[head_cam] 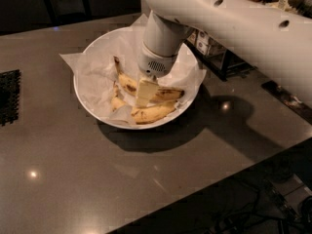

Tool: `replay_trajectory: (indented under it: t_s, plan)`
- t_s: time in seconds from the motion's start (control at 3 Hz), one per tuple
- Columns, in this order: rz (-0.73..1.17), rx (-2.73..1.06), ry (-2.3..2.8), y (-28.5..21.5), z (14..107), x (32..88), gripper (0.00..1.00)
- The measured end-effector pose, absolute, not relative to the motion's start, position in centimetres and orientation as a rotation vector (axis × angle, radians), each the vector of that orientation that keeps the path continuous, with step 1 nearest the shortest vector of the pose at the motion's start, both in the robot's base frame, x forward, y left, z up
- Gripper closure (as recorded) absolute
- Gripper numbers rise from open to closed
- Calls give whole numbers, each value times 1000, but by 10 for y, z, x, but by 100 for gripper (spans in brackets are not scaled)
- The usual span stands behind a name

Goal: Pick banana from white bowl

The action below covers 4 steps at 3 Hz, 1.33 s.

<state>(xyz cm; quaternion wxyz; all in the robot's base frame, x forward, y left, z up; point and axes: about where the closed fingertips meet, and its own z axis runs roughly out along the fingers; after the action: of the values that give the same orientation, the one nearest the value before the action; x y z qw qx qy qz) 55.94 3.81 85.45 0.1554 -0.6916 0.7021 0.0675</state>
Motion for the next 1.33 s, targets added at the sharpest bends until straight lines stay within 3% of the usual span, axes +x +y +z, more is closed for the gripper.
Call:
replay_trajectory:
  t_s: [1.0, 1.33]
  plan:
    - [191, -1930, 2051, 36, 849, 569, 45]
    - [103, -1877, 2068, 36, 859, 576, 44]
